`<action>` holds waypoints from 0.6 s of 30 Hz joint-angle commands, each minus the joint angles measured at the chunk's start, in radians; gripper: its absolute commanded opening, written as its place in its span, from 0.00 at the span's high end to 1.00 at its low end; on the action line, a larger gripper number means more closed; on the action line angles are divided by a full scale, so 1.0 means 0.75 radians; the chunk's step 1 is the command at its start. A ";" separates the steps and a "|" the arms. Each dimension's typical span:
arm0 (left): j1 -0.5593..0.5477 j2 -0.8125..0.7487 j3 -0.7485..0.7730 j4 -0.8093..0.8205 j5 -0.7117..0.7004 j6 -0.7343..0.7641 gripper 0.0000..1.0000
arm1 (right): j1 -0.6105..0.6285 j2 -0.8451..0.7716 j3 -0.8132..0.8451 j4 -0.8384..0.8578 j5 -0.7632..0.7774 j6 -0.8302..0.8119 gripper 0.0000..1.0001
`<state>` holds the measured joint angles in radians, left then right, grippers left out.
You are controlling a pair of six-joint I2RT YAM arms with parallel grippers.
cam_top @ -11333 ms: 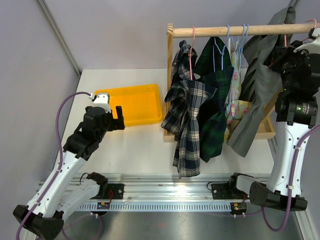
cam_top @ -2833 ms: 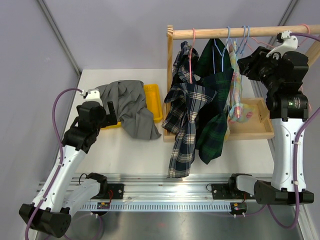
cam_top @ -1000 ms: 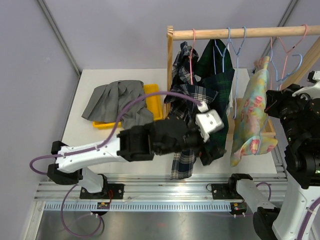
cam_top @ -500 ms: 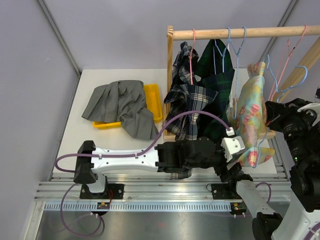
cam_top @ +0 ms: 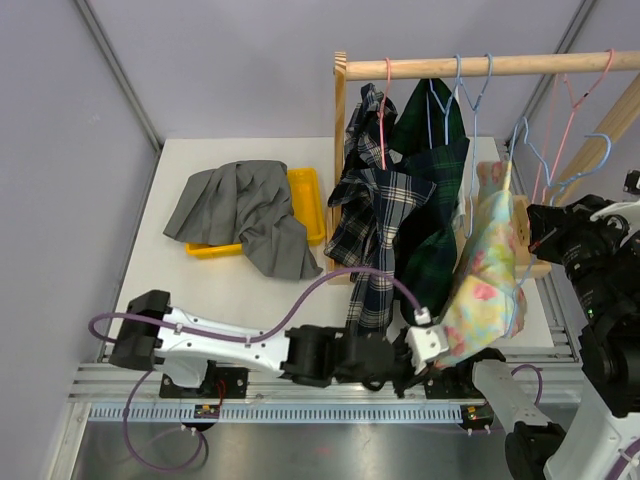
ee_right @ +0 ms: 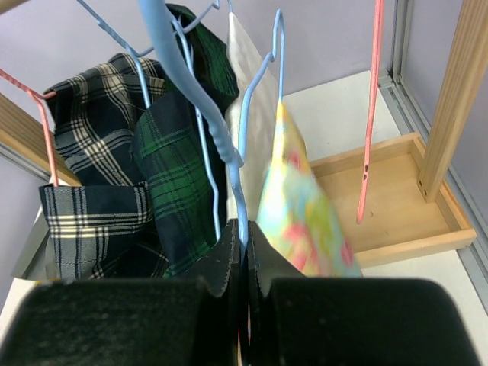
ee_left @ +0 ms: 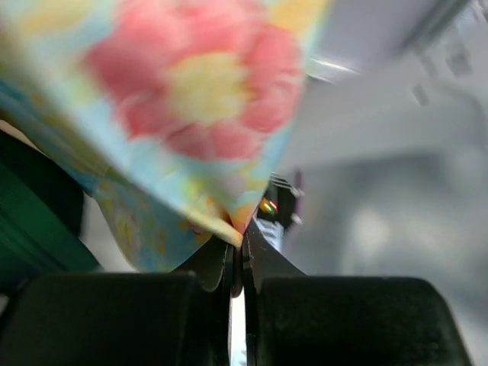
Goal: Remove the skirt from the hanger
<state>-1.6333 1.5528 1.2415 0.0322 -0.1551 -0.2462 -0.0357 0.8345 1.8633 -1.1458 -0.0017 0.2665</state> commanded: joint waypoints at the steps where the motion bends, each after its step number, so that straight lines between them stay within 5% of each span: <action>1: -0.184 -0.147 -0.213 -0.016 -0.096 -0.150 1.00 | -0.004 0.061 0.040 0.178 0.051 -0.012 1.00; 10: -0.524 -0.356 -0.257 -0.541 -0.578 -0.469 1.00 | -0.004 0.241 0.135 0.331 0.096 -0.059 1.00; 18: -0.579 -0.477 -0.036 -1.069 -0.889 -0.600 1.00 | -0.004 0.515 0.256 0.437 0.147 -0.112 1.00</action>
<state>-2.0502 1.2526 1.1072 -0.6174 -0.6483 -0.6224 -0.0357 1.1519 2.0186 -0.9188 0.0643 0.2199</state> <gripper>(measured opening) 0.022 0.036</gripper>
